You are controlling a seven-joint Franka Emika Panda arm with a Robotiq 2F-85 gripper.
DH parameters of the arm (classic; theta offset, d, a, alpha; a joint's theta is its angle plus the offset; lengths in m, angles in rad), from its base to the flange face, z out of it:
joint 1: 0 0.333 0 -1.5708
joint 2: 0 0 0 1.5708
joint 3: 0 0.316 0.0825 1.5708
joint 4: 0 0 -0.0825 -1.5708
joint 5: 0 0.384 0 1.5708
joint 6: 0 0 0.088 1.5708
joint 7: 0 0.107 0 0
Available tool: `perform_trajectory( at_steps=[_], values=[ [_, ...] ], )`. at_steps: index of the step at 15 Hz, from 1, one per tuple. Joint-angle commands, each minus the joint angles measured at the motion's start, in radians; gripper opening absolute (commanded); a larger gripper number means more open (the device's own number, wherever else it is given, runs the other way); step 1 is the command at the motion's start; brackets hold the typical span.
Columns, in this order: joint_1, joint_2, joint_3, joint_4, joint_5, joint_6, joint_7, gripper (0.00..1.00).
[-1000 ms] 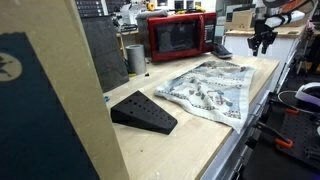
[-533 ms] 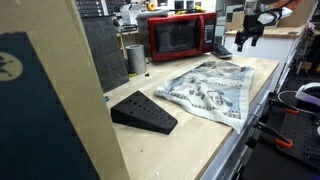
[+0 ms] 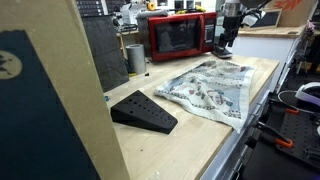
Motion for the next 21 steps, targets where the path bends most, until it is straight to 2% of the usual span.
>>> perform_trajectory(
  at_steps=[1,10,16,21],
  values=[
    [0.020,0.103,0.017,0.092,-0.023,0.004,-0.082,1.00],
    [0.050,0.305,0.028,0.280,-0.190,0.005,-0.101,1.00],
    [0.065,0.423,0.047,0.389,-0.160,-0.019,-0.221,1.00],
    [0.056,0.508,0.076,0.466,-0.103,-0.082,-0.344,1.00]
  ],
)
